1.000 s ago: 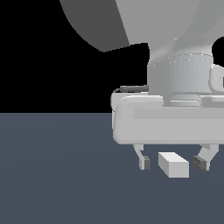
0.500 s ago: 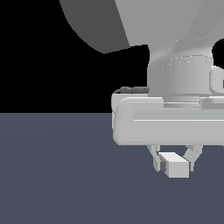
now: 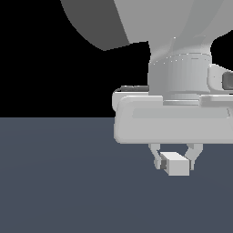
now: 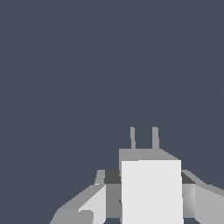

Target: Plug the charger into the wall socket.

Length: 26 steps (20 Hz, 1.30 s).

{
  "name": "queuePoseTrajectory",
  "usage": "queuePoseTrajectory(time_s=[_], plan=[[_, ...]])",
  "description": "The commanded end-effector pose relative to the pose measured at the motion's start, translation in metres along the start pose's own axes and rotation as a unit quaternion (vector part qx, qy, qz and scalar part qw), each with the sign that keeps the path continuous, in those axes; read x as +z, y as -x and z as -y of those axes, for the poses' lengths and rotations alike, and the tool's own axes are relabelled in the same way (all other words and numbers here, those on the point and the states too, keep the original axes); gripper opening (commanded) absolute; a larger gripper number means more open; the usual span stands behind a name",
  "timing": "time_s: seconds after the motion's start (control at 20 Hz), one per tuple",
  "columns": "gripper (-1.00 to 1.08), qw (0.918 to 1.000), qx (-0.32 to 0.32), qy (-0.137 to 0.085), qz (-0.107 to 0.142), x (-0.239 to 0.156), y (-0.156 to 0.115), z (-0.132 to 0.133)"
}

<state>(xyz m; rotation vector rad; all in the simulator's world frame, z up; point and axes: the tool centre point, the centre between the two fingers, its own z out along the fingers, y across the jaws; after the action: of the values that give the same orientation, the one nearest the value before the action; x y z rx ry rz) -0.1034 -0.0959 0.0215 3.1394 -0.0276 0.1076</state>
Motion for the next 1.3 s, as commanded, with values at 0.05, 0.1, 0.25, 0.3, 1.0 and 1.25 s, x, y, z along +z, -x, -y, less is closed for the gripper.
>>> queuePoseTrajectory(time_s=[0.05,0.1,0.25,0.3,1.0,1.25], plan=[[-1.0,1.0,0.002,0.0,-0.001,-0.012,-0.011,0.008],[-1.0,1.0,0.003,0.0,-0.001,-0.016,-0.015,0.011],[-1.0,1.0,0.005,0.0,-0.001,-0.031,-0.03,0.022],[-1.0,1.0,0.007,0.001,-0.001,-0.037,-0.035,0.025],[-1.0,0.9999,0.014,0.001,-0.001,-0.074,-0.075,0.05],[-1.0,0.9999,0.014,0.001,-0.001,-0.074,-0.075,0.05]])
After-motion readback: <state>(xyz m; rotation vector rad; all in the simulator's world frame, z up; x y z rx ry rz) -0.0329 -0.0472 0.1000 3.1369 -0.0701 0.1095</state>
